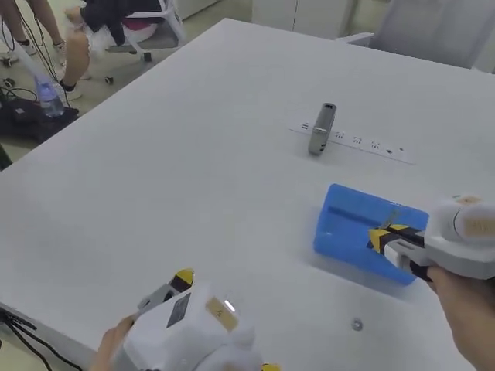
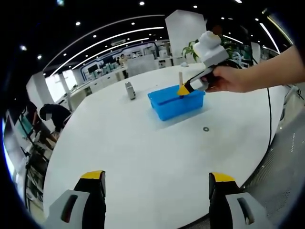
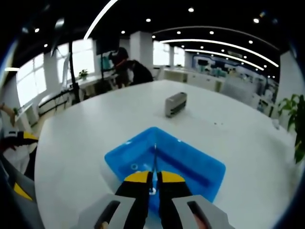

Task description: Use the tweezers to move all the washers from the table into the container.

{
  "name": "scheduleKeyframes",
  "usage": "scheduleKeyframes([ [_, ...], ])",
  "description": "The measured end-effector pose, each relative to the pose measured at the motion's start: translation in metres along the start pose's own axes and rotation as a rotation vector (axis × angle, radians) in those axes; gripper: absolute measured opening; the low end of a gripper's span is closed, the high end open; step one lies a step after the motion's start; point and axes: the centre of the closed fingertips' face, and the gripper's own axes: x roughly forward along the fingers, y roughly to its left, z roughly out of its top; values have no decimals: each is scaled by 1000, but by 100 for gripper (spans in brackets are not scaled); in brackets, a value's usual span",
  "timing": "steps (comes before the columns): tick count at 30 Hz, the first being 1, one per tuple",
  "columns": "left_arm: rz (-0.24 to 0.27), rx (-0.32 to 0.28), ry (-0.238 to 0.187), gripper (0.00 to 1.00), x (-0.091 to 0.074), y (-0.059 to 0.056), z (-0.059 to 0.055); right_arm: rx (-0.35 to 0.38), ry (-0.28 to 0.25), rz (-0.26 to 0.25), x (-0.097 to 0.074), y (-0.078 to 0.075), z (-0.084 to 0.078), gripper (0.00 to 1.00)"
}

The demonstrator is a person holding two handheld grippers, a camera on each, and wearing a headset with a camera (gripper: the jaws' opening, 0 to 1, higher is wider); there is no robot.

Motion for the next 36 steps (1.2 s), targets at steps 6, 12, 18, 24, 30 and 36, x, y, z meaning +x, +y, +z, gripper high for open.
scheduleKeyframes([
  [6, 2, 1, -2, 91, 0, 0, 0, -11, 15, -6, -1, 0, -1, 3],
  [12, 7, -2, -8, 91, 0, 1, 1, -3, -58, -26, -17, -4, 22, 3],
  [18, 10, -5, -17, 91, -1, 2, 2, -4, -128, -31, -47, 2, 39, 3],
  [24, 17, -12, -29, 92, -1, 4, 4, 12, -162, -6, -67, 15, 43, 3],
  [30, 12, -13, -38, 92, -2, 3, 6, 5, -147, 22, -70, 31, 26, 3],
  [36, 11, -23, -50, 92, -2, 4, 8, 59, -110, 33, -77, 49, -3, 3],
])
